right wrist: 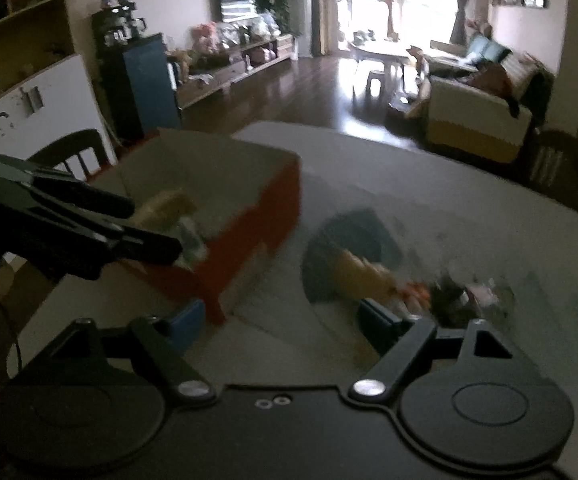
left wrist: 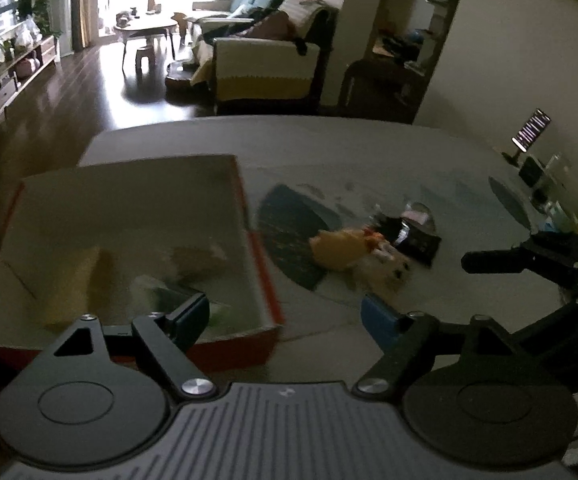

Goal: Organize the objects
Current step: 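Move both grippers back toward the remaining items on the table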

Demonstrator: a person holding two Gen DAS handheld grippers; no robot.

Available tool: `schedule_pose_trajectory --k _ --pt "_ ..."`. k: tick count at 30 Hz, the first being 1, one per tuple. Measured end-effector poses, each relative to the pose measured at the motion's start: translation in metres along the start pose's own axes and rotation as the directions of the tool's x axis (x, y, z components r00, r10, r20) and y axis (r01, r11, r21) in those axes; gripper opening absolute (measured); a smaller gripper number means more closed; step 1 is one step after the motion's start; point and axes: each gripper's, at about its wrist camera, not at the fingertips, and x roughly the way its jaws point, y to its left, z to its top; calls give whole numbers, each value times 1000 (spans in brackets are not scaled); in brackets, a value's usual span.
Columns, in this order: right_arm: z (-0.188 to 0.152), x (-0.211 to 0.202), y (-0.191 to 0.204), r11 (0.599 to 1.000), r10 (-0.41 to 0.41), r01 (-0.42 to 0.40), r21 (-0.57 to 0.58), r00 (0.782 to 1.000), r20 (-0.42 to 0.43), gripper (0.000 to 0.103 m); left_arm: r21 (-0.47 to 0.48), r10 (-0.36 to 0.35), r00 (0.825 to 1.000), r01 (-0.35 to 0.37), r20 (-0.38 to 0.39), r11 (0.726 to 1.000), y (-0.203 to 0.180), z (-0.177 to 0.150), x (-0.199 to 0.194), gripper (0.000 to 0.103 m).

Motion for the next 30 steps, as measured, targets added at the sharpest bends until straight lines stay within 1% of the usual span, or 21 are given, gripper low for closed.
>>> schedule_pose_trajectory --k 7,11,13,14,15,25,30 --pt "-33 -8 -39 998 -47 49 40 998 -43 84 18 -13 999 14 -31 1000 -41 -10 26 84" --pt "-46 -11 -62 995 -71 74 59 996 -53 84 14 -18 999 18 -32 1000 -59 -11 41 88" --pt "-50 -12 -72 995 -75 79 68 995 -58 84 10 -15 999 15 -33 1000 -66 -11 48 95" --pt "-52 -12 -77 994 -78 83 69 995 -60 84 7 -10 999 10 -32 1000 -69 -10 52 98" --pt "-53 -12 -82 994 -81 85 69 995 -62 84 5 -4 1000 5 -28 1000 -72 -9 56 99" --pt "-57 0 -117 991 -117 121 48 991 -70 84 22 86 996 -86 1 996 -91 14 100 102" --pt "-54 9 -140 990 -130 134 50 989 -74 84 26 124 992 -124 -20 992 -94 25 127 102"
